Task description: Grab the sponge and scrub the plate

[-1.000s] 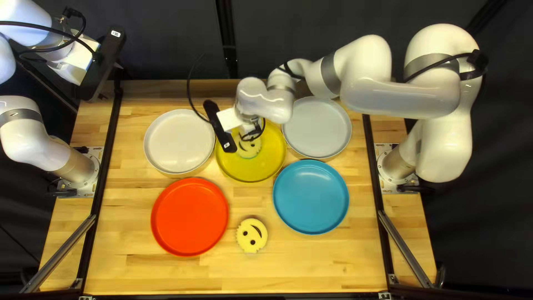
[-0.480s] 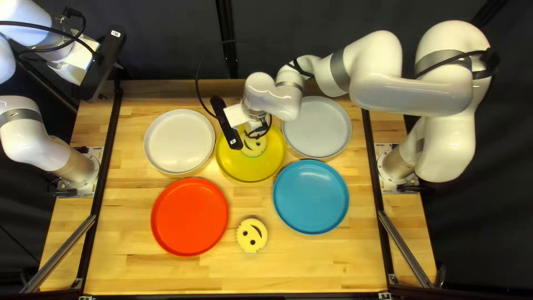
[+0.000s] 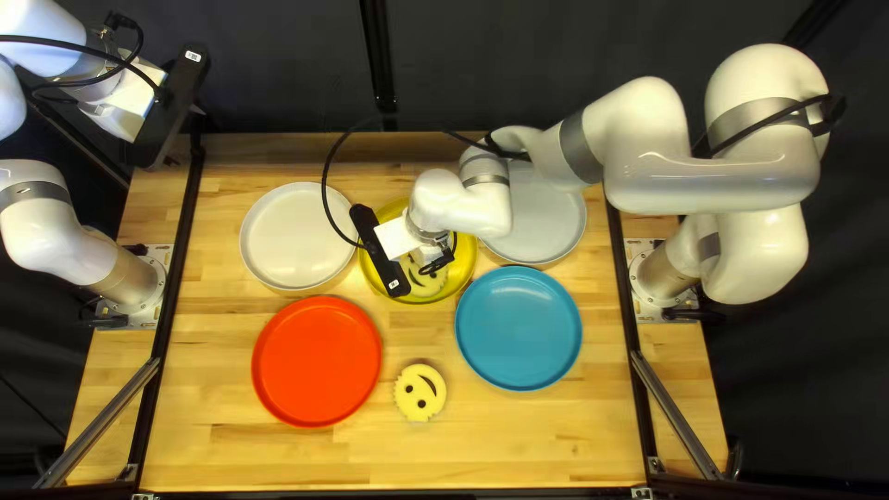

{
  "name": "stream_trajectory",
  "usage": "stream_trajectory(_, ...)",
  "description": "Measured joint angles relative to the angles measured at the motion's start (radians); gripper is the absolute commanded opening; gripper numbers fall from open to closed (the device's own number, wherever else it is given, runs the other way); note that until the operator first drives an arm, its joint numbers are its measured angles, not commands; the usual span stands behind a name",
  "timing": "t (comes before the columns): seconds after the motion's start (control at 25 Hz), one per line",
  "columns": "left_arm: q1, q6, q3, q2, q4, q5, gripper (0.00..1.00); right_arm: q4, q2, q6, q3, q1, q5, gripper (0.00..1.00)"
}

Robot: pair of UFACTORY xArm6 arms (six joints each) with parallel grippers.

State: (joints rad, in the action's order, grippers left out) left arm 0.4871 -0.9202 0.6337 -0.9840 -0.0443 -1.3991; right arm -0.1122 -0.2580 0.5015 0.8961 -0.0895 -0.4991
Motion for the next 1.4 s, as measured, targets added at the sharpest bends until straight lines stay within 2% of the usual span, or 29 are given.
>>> stream_trajectory(0.32,0.0,0.0,0.0,0.0,0.0,0.0,1.0,0.058,-0.024,0.147,0.055,-0.133,-0.047,0.0)
stream_trajectory(0.56,0.0,0.0,0.0,0.0,0.0,0.0,1.0,0.07,-0.007,0.179,0.062,-0.174,-0.079,0.0)
stream_trajectory(0.84,0.0,0.0,0.0,0.0,0.0,0.0,1.0,0.05,0.032,0.122,0.009,-0.133,-0.07,0.0)
stream_trajectory(1.12,0.0,0.0,0.0,0.0,0.0,0.0,1.0,0.01,0.107,0.036,-0.105,-0.053,-0.029,0.0)
stream_trajectory(1.28,0.0,0.0,0.0,0.0,0.0,0.0,1.0,0.01,0.129,0.048,-0.136,-0.05,-0.014,0.0)
stream_trajectory(1.4,0.0,0.0,0.0,0.0,0.0,0.0,1.0,0.033,0.121,0.107,-0.132,-0.086,-0.005,0.0)
